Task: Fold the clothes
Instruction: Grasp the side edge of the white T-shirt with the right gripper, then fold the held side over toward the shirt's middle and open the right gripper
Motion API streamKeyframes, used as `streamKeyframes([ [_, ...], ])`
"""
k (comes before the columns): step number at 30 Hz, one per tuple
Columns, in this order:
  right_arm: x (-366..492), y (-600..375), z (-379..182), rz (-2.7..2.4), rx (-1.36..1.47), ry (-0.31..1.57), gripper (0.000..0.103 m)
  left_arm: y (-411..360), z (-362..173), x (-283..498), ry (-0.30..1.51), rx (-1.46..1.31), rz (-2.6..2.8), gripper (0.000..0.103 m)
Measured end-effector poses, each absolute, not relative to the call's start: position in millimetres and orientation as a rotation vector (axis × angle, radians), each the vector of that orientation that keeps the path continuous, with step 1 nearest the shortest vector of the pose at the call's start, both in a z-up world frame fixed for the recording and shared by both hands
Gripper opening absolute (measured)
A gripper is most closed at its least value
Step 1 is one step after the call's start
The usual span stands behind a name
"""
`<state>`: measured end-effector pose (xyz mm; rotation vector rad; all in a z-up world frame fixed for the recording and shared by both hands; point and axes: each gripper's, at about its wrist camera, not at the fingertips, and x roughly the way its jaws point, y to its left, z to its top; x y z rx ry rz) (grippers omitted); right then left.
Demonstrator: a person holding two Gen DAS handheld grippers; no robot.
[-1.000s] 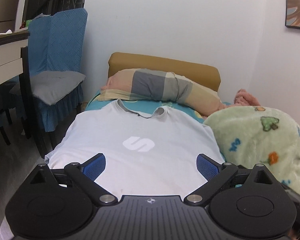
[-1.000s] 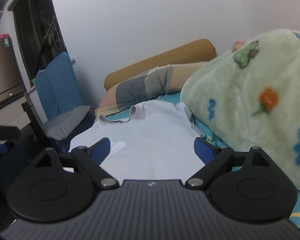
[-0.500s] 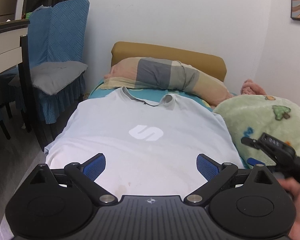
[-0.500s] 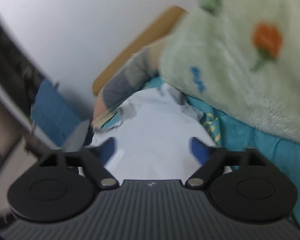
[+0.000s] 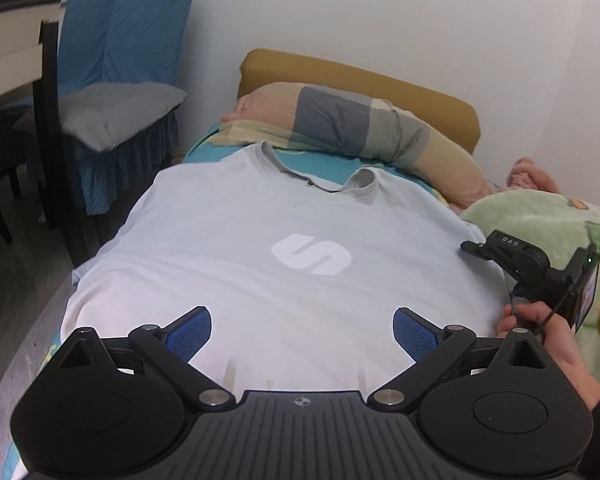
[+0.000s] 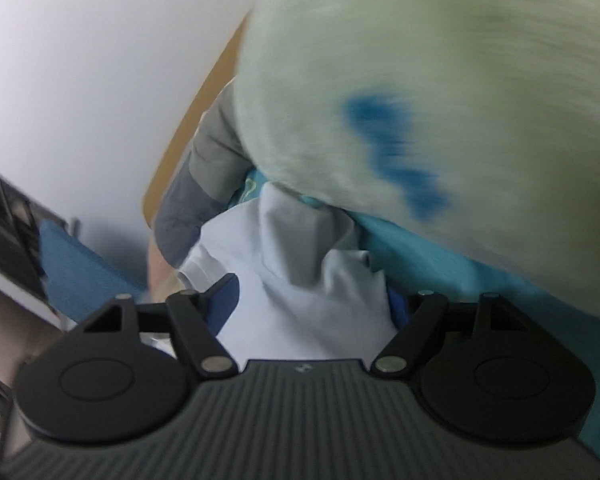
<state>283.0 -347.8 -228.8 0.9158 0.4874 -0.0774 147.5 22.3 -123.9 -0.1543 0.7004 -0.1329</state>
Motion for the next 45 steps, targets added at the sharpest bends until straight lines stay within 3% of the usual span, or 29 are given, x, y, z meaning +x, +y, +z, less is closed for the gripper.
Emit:
streamKeyframes([
  [2,288.8,-334.5,-217.7,-0.107,0.828,0.493,0.022,28.7,-123.7,149.2,0.707,-0.185,-0.128,0.099],
  [3,290.8,-326.9,-210.7,-0.122,0.776,0.493,0.019,32.0,-122.1,148.3,0.707,-0.197,-0.126,0.099],
  [14,285.7,-179.2,-95.8,-0.097,-0.017,0.351,0.014,89.9,-90.8,128.4,0.654,-0.341,-0.065,0.099],
  [17,299.3,-126.7,-95.3,-0.016,-0.128,0.375,0.014,115.0,-89.4,129.4,0.654,-0.391,-0.019,0.099],
  [22,332.7,-57.7,-139.5,0.080,-0.203,0.491,0.015,148.2,-98.5,133.2,0.677,-0.411,0.079,0.099],
  [24,342.8,-44.1,-159.5,0.098,-0.213,0.542,0.018,153.8,-106.4,138.5,0.705,-0.412,0.094,0.099],
  [25,347.4,-41.9,-166.4,0.113,-0.196,0.565,0.026,155.4,-110.4,141.4,0.720,-0.412,0.097,0.099],
  [27,342.2,-42.3,-171.6,0.167,-0.128,0.596,0.061,158.3,-118.2,147.2,0.749,-0.413,0.102,0.099],
  [28,339.6,-44.9,-170.4,0.190,-0.095,0.597,0.087,156.4,-119.0,148.9,0.751,-0.406,0.098,0.099],
  [29,337.1,-48.1,-168.4,0.211,-0.062,0.596,0.091,154.5,-119.8,150.5,0.753,-0.398,0.094,0.099],
  [36,274.1,-106.7,-115.6,0.227,0.152,0.547,0.091,130.7,-120.4,144.5,0.743,-0.324,0.049,0.099],
  [45,100.3,-195.8,-61.2,0.125,0.240,0.498,0.091,81.6,-112.1,104.0,0.738,-0.192,-0.057,0.098],
])
